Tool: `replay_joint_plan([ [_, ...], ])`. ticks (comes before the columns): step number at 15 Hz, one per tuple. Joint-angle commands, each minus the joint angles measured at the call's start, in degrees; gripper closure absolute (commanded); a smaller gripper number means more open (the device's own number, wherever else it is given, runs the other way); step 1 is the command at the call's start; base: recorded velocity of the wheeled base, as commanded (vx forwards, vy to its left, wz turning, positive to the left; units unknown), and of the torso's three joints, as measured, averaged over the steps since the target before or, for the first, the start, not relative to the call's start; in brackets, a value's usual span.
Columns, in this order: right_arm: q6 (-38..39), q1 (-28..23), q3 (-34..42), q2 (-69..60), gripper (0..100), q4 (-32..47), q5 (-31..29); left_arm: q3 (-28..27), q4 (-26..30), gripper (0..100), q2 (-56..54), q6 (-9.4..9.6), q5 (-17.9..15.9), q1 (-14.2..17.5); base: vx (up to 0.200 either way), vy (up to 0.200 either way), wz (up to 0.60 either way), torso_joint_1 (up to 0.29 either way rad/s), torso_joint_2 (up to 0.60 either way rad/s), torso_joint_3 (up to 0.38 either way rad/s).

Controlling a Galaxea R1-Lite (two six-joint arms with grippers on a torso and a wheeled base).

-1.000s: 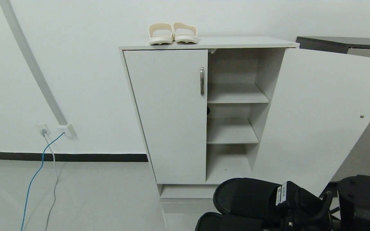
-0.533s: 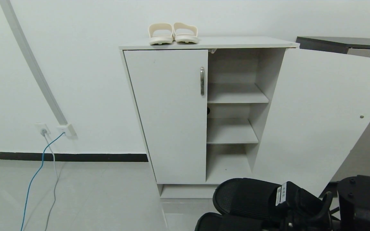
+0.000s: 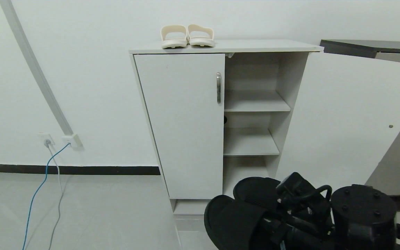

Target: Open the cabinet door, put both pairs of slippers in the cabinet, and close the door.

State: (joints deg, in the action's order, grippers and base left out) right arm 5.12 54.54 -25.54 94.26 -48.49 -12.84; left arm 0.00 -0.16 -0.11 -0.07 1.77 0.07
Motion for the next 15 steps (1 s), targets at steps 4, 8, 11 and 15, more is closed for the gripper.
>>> replay_joint_plan([
  [4, 6.57, 2.76, -14.80, 17.01, 100, 0.15, -21.00, 0.00, -0.02, 100, 0.20, 0.07, -0.10, 0.01, 0.000, 0.000, 0.00, 0.000, 0.00, 0.000],
  [8, 11.05, -0.58, -22.54, 23.87, 100, 0.24, -28.38, 0.00, -0.02, 100, 0.20, 0.07, -0.10, 0.01, 0.000, 0.000, 0.00, 0.000, 0.00, 0.000],
  [11, 11.05, -1.81, -24.12, 25.10, 100, 0.24, -31.02, 0.00, -0.02, 100, 0.20, 0.07, -0.19, 0.01, 0.000, -0.067, 0.00, 0.001, 0.00, 0.001],
  [15, 11.14, -3.30, -24.21, 25.54, 100, 0.24, -31.20, 0.00, -0.02, 100, 0.20, 0.07, -0.19, 0.01, 0.000, -0.200, 0.00, 0.002, 0.00, 0.002],
])
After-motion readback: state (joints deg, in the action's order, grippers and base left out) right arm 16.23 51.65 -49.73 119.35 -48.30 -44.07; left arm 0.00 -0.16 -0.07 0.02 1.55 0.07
